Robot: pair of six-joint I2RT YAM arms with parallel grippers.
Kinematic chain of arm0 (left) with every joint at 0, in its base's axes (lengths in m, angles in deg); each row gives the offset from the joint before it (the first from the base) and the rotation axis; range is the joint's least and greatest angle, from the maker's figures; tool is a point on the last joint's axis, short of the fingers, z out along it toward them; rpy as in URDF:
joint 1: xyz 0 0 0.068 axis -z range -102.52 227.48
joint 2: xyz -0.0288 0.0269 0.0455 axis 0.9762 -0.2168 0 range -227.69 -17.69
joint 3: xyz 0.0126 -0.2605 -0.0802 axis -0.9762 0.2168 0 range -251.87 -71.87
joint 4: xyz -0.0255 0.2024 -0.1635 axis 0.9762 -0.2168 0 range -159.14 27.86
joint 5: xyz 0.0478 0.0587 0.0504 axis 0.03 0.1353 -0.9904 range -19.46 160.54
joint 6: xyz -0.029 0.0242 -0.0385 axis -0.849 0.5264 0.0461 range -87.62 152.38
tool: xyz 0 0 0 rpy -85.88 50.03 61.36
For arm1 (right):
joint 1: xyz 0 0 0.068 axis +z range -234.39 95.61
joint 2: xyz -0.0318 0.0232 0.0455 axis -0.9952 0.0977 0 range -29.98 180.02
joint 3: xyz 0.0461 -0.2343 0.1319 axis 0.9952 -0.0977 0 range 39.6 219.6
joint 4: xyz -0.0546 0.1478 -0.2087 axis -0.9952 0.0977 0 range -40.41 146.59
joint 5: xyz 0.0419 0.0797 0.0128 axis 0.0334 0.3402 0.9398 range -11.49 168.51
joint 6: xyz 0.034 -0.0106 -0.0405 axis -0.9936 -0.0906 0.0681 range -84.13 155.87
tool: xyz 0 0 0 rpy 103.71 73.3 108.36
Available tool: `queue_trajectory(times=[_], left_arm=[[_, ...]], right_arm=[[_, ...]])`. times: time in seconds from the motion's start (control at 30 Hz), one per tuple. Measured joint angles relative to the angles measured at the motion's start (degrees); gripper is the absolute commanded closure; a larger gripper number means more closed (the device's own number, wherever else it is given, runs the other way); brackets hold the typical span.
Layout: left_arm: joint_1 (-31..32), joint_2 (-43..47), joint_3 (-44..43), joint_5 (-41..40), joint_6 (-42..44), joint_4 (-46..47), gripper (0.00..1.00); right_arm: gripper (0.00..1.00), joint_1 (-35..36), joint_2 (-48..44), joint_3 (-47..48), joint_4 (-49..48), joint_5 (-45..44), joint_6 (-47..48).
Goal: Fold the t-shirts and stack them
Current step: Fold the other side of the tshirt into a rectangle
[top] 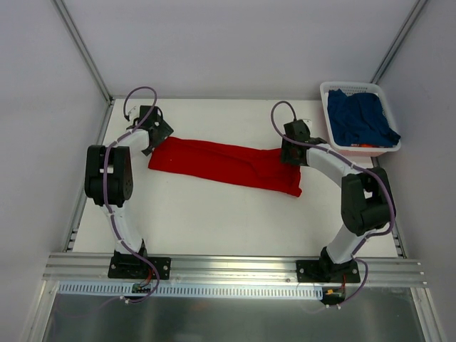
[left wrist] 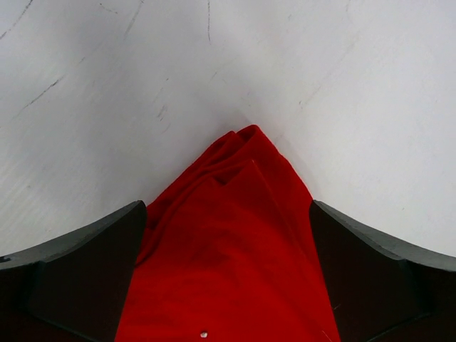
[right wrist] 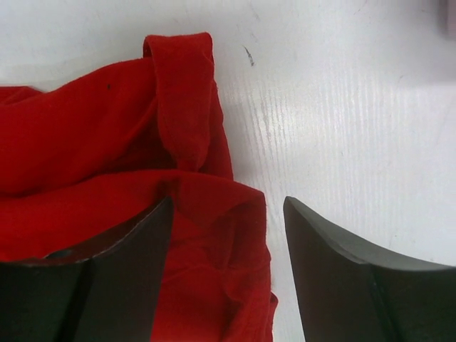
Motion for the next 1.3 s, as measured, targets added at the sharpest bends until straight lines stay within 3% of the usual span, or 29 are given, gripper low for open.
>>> queue_trajectory(times=[0.2, 0.53, 1.03, 1.3], left_arm=[[0.00, 3.37, 1.64, 0.24, 0.07, -0.02, 0.01], [1.31, 8.96, 5.66, 4.07, 0.70, 0.52, 0.01], [5.68, 8.96, 10.32, 7.78, 1.84, 0.17, 0.01], [5.68, 5.62, 4.52, 8.20, 3.98, -0.92, 0.01]], right_arm=[[0.26, 0.72, -6.73, 0.04, 2.12, -0.92, 0.70], [0.25, 5.70, -14.56, 0.46, 4.87, -0.31, -0.13], [0.25, 17.18, -4.02, -3.15, 3.52, 7.50, -5.20], [0.23, 17.27, -0.92, -3.15, 1.31, 9.90, -5.97]])
